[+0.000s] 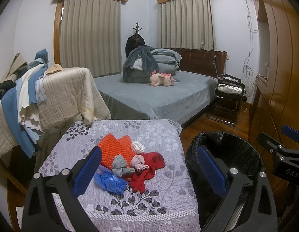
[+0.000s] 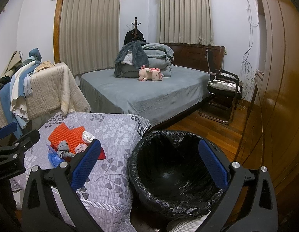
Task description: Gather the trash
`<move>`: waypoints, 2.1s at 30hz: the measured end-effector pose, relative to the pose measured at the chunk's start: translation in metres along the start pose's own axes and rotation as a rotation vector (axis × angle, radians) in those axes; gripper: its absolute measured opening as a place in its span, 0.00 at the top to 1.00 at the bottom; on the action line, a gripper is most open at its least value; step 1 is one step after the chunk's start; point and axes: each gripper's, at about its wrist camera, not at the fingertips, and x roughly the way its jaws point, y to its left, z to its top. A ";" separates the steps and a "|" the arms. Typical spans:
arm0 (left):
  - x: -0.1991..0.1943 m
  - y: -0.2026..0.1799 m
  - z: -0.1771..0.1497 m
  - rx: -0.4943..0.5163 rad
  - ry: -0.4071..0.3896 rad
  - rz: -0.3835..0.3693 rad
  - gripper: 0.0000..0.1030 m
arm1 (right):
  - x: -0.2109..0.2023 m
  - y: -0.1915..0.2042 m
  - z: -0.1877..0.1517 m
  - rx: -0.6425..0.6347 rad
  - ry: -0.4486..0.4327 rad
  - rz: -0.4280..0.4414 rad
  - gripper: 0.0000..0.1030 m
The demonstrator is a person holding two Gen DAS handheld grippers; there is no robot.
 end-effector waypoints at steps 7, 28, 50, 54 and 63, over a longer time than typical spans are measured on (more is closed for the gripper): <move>0.000 0.001 0.000 -0.001 0.001 0.000 0.06 | -0.002 -0.001 0.004 0.000 0.001 0.002 0.05; 0.024 0.046 -0.029 -0.048 0.011 0.113 0.06 | 0.039 0.034 -0.005 -0.008 0.039 0.070 0.05; 0.104 0.138 -0.074 -0.123 0.115 0.221 0.15 | 0.178 0.153 -0.034 -0.113 0.180 0.287 0.35; 0.116 0.145 -0.076 -0.113 0.106 0.228 0.15 | 0.197 0.175 -0.038 -0.137 0.203 0.328 0.40; 0.132 0.160 -0.077 -0.117 0.105 0.228 0.15 | 0.231 0.207 -0.051 -0.192 0.271 0.394 0.54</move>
